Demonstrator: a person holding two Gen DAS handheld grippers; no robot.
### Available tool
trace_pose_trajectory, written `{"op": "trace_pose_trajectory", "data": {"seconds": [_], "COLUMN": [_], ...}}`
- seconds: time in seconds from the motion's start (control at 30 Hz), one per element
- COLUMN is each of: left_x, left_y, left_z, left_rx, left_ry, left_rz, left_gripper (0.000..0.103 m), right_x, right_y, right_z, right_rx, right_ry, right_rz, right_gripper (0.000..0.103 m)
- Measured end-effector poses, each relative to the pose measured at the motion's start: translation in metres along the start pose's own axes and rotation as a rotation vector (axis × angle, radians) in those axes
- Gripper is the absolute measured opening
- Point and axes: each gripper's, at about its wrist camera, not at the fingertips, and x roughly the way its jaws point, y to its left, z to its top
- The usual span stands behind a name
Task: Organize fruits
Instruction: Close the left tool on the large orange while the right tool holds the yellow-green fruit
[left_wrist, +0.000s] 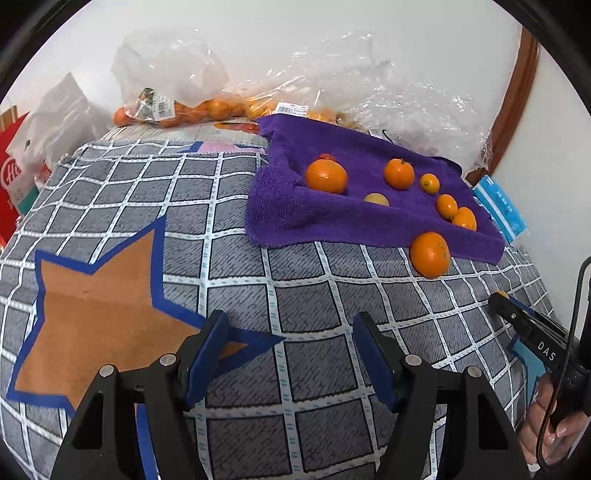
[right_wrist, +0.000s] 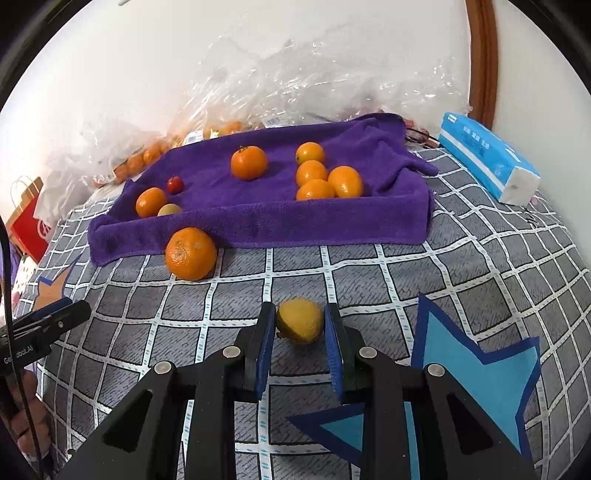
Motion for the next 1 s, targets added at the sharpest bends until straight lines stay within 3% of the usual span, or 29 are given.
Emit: {"op": "trace_pose_trajectory", "data": {"seconds": [0.1, 0.33, 0.6, 0.73, 1.0], "left_x": [-0.003, -0.005, 0.01, 0.018, 0.042], "left_y": [-0.007, -0.033, -0.065, -0.085, -0.123], "left_z": [-0.005, -0.004, 0.004, 0.016, 0.035], "left_rx": [0.021, 0.02, 0.021, 0.022, 0.059], "left_ry": [0.01, 0.045, 0.062, 0.072, 0.036], "left_rz": [0.022, -0.032, -0.035, -0.091, -0.005], "left_gripper": [0.067, 0.067, 0.067, 0.067, 0.063], "right_x": [-0.001, -0.001, -0.015, -0.024, -0.032], "right_y": [0.0, -0.001, -0.034, -0.05, -0.066], "right_z": [-0.002, -0.006, -0.002, 0.004, 0.017], "right_rx": [-0.013, -0.038, 0.0, 0.003, 0.004], "right_ry": [0.008, 0.039, 0.031, 0.015, 0.003], "right_rz": [0.002, 0.012, 0.012, -0.007, 0.022], "right_gripper": [0.026, 0.026, 0.026, 0.026, 0.026]}}
